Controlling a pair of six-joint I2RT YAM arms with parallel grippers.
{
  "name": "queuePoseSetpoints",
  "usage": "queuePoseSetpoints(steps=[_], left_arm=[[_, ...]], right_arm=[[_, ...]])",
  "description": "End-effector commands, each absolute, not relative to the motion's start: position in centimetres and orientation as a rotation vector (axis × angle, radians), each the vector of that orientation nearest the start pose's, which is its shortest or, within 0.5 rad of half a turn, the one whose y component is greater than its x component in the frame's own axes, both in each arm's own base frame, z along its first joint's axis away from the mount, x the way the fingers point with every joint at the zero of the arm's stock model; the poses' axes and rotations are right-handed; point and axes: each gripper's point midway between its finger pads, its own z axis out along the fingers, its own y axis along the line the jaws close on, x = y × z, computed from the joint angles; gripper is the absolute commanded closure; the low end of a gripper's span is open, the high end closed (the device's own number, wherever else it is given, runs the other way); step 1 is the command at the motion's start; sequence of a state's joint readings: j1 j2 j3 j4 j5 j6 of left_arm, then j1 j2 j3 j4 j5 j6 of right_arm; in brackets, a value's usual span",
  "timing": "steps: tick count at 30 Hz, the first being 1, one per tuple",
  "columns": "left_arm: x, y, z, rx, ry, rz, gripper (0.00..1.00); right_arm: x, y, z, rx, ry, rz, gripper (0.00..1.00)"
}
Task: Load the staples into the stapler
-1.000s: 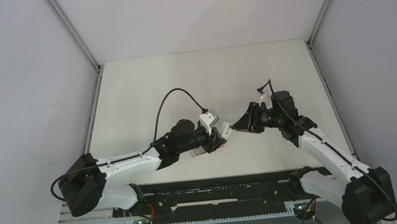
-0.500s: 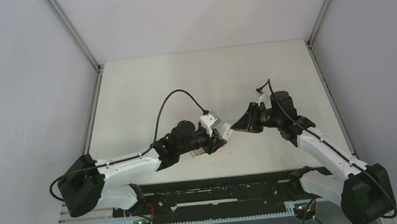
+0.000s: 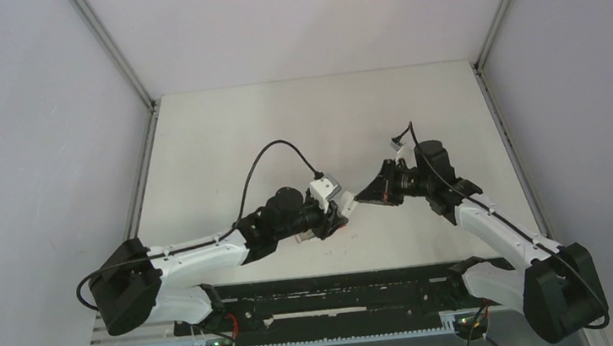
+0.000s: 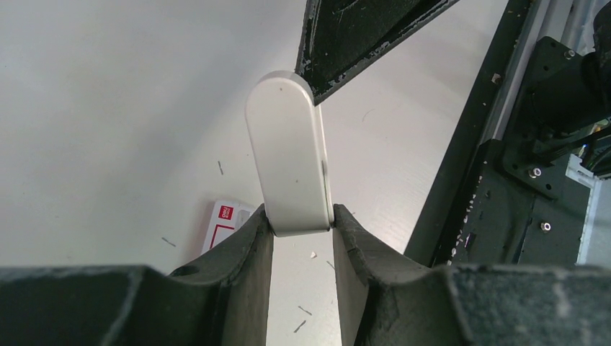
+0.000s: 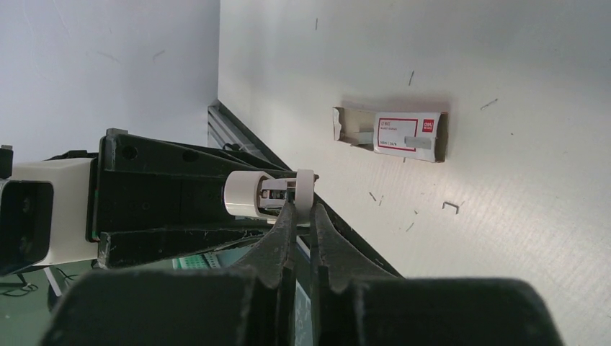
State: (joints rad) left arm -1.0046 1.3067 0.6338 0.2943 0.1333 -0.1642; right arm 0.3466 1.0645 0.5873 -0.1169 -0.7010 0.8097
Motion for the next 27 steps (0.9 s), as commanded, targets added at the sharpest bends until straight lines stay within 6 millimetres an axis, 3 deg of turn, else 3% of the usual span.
queuePoseSetpoints(steps=[1, 3, 7, 12, 18, 27], left_arm=[[19.0, -36.1, 17.3, 0.912, 1.714, -0.907, 0.62], [19.0, -36.1, 17.4, 0.909, 1.716, -0.912, 0.35], [19.0, -36.4, 18.4, 0.905, 1.701, -0.930, 0.24], [19.4, -36.6, 20.0, 0.879, 1.688, -0.944, 0.23], [19.9, -37.2, 21.0, 0.863, 1.692, -0.994, 0.37], [20.6, -37.9, 19.4, 0.858, 1.767, -0.988, 0.40]], right_arm=[[21.3, 22.8, 16.7, 0.006, 2.298, 1.414, 1.00], [21.5, 22.6, 16.5, -0.003, 2.291, 1.382, 1.00], [21.5, 22.3, 16.1, -0.019, 2.299, 1.343, 1.00], [21.4, 22.0, 15.4, -0.061, 2.309, 1.283, 1.00], [21.2, 22.0, 15.2, -0.121, 2.300, 1.254, 1.00], [20.7, 22.2, 15.3, -0.166, 2.292, 1.248, 1.00]])
